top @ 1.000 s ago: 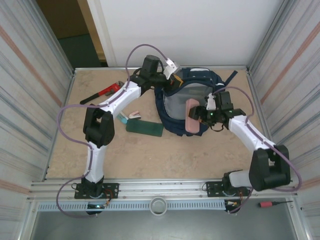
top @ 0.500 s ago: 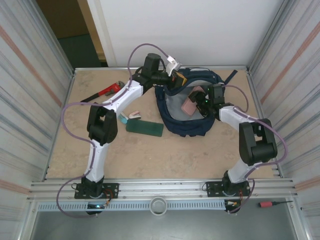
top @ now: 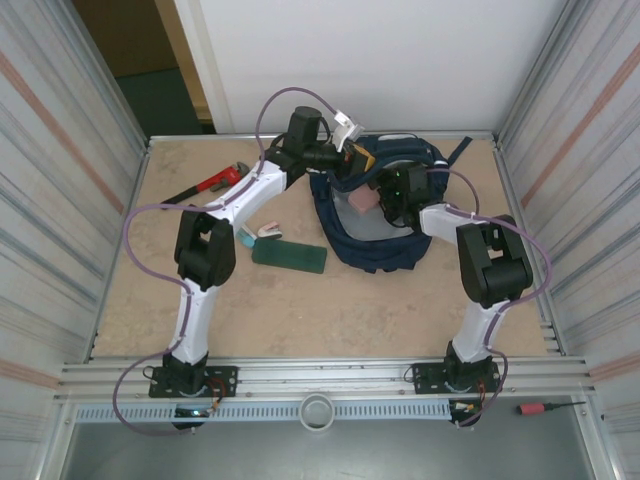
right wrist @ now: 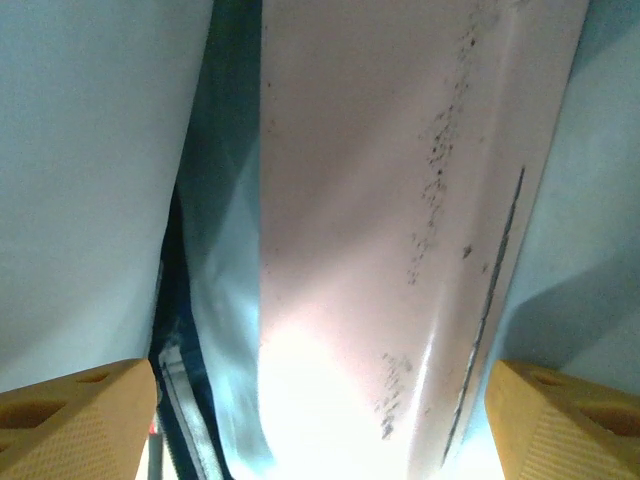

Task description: Pack the student bag

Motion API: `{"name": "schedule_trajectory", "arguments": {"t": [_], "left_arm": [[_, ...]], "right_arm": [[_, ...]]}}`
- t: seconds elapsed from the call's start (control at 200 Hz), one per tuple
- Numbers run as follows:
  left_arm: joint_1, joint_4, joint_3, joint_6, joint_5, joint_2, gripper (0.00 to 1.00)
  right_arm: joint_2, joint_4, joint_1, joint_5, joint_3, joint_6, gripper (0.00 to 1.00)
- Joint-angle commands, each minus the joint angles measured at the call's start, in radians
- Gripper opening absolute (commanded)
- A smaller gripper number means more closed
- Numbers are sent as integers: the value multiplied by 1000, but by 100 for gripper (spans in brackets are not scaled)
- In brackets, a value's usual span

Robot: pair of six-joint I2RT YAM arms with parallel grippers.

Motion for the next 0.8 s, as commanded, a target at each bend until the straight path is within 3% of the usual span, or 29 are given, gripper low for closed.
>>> {"name": "schedule_trajectory", "arguments": {"t": [0.0,0.165,0.281,0.406,0.551,0.676,0.792], "left_arm": [[-5,109,33,4,82,-29,0],[-5,101,27,6,76,-37,0],[-8,99,25,-2,64,-41,0],[-6,96,20,-21,16,-45,0],[4,120,21,-62,-2,-35,0],[12,124,33,-82,13,-19,0],[13,100,48,-67,27,-13,0]], "right_arm": [[-32,42,8,9,-30,-22,78],[49,125,5,20,9,-10,37],[125,198,8,-15,115,-91,29],[116,240,10,-59,113,-154,32],[-103,197,39,-36,-105,-288,48],[-333,17,138,44,-224,-585,63],[-461,-160,321,144,-256,-893,74]]}}
